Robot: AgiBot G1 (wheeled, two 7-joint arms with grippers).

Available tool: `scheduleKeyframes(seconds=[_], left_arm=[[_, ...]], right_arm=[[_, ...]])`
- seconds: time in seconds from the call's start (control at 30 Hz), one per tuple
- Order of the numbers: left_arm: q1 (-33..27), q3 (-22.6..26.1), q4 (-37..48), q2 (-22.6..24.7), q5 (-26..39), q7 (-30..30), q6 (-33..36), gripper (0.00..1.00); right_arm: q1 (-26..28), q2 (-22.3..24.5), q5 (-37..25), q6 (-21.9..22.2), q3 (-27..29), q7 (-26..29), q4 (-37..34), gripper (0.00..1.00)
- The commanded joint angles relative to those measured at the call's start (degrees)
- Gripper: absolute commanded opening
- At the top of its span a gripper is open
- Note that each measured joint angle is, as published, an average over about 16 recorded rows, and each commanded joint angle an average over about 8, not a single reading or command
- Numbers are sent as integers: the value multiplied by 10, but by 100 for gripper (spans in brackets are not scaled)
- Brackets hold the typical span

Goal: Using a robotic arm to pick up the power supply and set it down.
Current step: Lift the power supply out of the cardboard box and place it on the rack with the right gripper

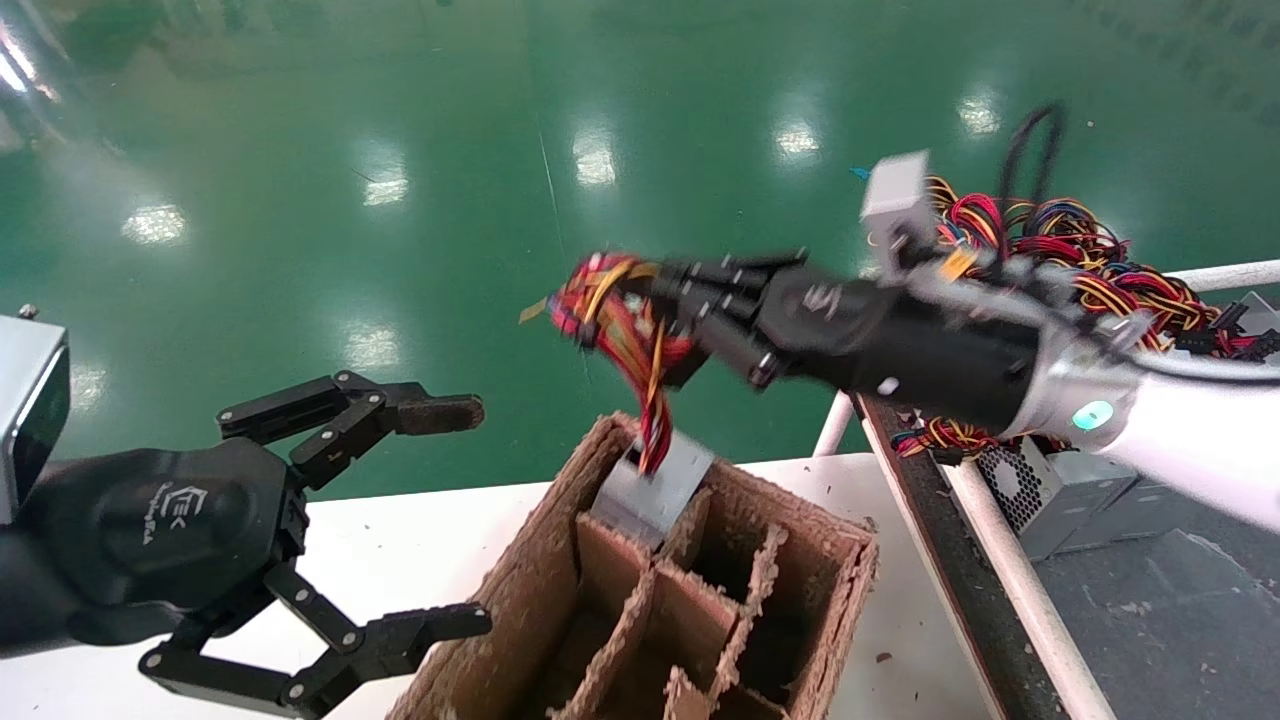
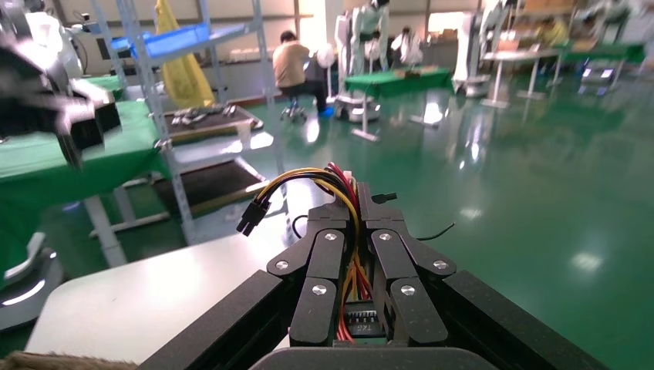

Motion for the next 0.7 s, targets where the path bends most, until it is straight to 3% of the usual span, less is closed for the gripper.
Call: scheduleKeyframes(seconds=[0.03,0.7], left_arm=[[0,0,0,0,0,0,0,100],[0,0,0,0,0,0,0,100]], right_arm=[[4,11,10,-1,3,8,16,0],[40,191,99,2,8,137,197,0]])
